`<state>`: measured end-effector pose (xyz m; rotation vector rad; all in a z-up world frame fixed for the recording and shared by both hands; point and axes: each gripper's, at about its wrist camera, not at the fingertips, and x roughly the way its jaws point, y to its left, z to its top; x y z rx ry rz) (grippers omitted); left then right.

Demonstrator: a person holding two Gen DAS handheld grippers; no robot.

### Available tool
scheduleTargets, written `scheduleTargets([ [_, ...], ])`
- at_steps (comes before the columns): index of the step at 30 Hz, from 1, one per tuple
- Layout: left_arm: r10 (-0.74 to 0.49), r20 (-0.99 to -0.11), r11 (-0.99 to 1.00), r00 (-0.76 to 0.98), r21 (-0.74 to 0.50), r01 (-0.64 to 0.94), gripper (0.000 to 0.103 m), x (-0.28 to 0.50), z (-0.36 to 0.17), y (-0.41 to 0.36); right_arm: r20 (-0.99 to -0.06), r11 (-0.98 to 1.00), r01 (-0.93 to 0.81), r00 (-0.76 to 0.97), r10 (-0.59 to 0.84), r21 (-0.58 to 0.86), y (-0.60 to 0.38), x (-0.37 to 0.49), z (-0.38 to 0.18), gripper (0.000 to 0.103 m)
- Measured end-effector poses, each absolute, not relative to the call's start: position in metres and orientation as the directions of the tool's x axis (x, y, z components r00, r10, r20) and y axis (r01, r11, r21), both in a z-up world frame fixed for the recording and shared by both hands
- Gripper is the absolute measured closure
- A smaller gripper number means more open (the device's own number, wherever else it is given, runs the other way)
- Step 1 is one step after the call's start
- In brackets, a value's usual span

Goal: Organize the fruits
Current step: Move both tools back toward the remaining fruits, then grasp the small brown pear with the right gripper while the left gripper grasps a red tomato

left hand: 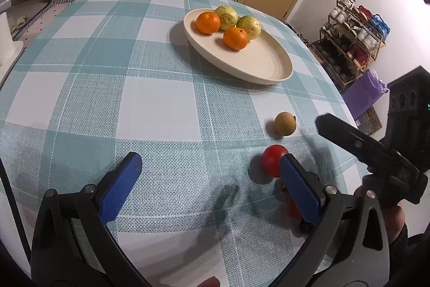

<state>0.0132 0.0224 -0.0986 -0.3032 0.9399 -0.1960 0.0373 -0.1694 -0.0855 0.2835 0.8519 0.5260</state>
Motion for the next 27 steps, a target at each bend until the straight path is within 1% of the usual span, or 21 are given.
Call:
scheduleTargets([
  [2,-0.3,-0.763,0.938,0.573,-0.345,0.033,0.001,0.014,-0.1,0.023,-0.645,0.836,-0.324,0.532,0.548,0.443,-0.167,0.041,-0.089,0.007],
  [4,-0.304,-0.76,0.936,0.574,-0.35,0.033,0.001,0.015,-0.1,0.024,-0.651,0.833,-0.321,0.52,0.553,0.451,-0.165,0.044,-0.092,0.016],
  [6,-0.307,-0.759,0.935,0.575,-0.353,0.033,0.001,0.014,-0.1,0.024,-0.661,0.832,-0.316,0.507,0.554,0.455,-0.163,0.048,-0.095,0.02],
  [8,-0.311,-0.757,0.933,0.575,-0.358,0.034,0.001,0.015,-0.1,0.025,-0.665,0.833,-0.311,0.502,0.553,0.457,-0.161,0.05,-0.097,0.022],
  [10,-0.315,-0.755,0.931,0.575,-0.362,0.035,0.001,0.017,-0.1,0.025,-0.668,0.831,-0.317,0.494,0.557,0.458,-0.159,0.051,-0.098,0.03],
  [11,-0.317,-0.754,0.93,0.575,-0.365,0.035,0.001,0.017,-0.1,0.026,-0.671,0.832,-0.318,0.492,0.554,0.455,-0.158,0.051,-0.099,0.032],
  [14,-0.321,-0.753,0.929,0.575,-0.369,0.035,0.001,0.018,-0.1,0.027,-0.677,0.83,-0.319,0.48,0.558,0.458,-0.156,0.054,-0.101,0.04],
  [18,-0.321,-0.753,0.929,0.574,-0.369,0.035,0.001,0.018,-0.1,0.027,-0.68,0.819,-0.315,0.456,0.574,0.479,-0.155,0.058,-0.106,0.054],
  [20,-0.32,-0.754,0.929,0.574,-0.368,0.035,0.001,0.018,-0.1,0.027,-0.689,0.826,-0.308,0.455,0.564,0.472,-0.154,0.059,-0.107,0.057],
  [22,-0.318,-0.756,0.93,0.573,-0.365,0.034,0.001,0.019,-0.1,0.026,-0.692,0.822,-0.307,0.444,0.569,0.479,-0.153,0.06,-0.109,0.07],
  [23,-0.317,-0.756,0.93,0.572,-0.365,0.032,0.001,0.019,-0.101,0.026,-0.695,0.824,-0.306,0.442,0.567,0.478,-0.152,0.061,-0.11,0.073],
  [24,-0.318,-0.756,0.929,0.572,-0.368,0.03,0.001,0.019,-0.101,0.026,-0.697,0.823,-0.306,0.439,0.567,0.478,-0.152,0.061,-0.111,0.075],
  [27,-0.317,-0.76,0.93,0.568,-0.365,0.03,0.001,0.02,-0.101,0.025,-0.7,0.833,-0.295,0.452,0.553,0.468,-0.153,0.061,-0.11,0.076],
])
